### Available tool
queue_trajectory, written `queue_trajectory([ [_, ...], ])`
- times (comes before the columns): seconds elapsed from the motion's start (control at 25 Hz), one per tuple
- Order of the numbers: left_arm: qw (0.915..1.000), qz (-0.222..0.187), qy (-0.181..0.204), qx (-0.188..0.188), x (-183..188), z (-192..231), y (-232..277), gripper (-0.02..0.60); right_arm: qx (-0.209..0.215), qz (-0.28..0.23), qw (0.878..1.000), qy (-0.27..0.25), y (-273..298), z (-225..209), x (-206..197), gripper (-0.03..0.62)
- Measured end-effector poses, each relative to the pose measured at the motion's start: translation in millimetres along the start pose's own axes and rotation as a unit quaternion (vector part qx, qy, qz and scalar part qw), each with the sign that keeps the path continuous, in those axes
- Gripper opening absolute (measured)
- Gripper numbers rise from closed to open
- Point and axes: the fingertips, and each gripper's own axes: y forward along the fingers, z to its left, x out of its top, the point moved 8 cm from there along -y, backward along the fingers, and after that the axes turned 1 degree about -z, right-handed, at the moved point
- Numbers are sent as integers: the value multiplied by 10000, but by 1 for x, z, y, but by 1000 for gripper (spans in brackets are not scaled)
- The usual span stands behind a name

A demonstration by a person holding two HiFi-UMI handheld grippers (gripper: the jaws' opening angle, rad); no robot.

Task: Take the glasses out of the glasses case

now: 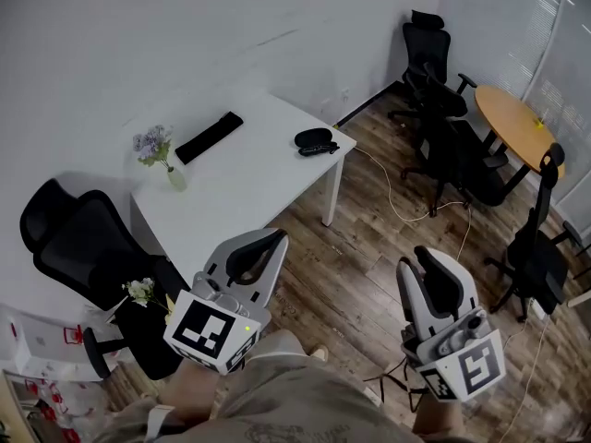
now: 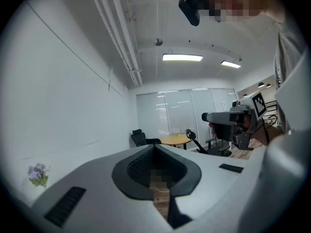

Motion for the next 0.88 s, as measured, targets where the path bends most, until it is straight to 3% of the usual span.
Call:
queue_trajectory([
  [0.04,10000,9,2,23,0,-1,1,17,-40,2,10000,14,-1,-3,-1,167],
  [0.08,10000,16,5,52,0,-1,3,17,-61,25,10000,13,-1,-6,-3,211],
  [0.52,9996,-102,-82,252,-14,13,33,17,169,187,9996,-129,23,-33,-28,210],
  [0.88,9996,-4,-109,276,-33,62,87,17,252,620,9977,-140,89,-76,-64,216],
])
